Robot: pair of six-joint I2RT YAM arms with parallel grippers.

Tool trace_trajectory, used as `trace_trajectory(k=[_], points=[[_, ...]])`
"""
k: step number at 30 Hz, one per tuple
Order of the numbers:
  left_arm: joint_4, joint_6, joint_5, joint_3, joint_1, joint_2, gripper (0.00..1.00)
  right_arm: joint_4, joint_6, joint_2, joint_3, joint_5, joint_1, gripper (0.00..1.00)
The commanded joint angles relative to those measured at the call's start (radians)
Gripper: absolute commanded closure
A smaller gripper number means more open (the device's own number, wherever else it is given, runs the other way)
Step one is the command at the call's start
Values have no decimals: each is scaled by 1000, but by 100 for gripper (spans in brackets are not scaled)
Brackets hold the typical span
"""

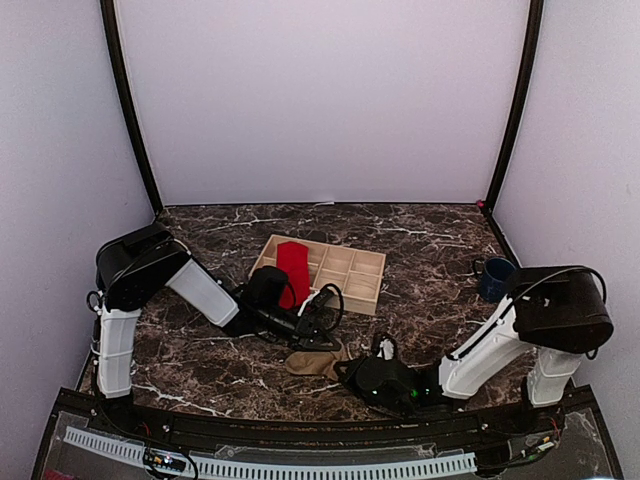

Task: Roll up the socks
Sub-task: Roll the sock at the center of the board.

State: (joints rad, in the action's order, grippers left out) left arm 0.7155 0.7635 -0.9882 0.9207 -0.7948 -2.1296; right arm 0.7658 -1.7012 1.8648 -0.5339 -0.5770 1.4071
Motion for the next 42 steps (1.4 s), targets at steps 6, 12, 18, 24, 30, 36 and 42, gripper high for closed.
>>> trace_trajectory(k=[6,12,18,24,30,36,42], points=[[-281,-64,82,-12,14,54,89,-792,255,-144,-254,0,-41,100],[-323,-62,112,-6,26,104,67,-1166,468,-112,-479,19,-83,100],[-312,-30,148,-8,37,165,60,-1413,629,-32,-658,9,-92,100],[-256,42,153,-25,38,186,56,-1481,701,18,-727,-25,-68,100],[-213,113,128,-43,39,187,46,-1517,756,57,-759,-71,-28,100],[-183,204,75,-44,39,174,25,-1521,791,79,-769,-119,6,100],[-214,287,26,-42,39,186,26,-1548,784,91,-772,-184,37,100]])
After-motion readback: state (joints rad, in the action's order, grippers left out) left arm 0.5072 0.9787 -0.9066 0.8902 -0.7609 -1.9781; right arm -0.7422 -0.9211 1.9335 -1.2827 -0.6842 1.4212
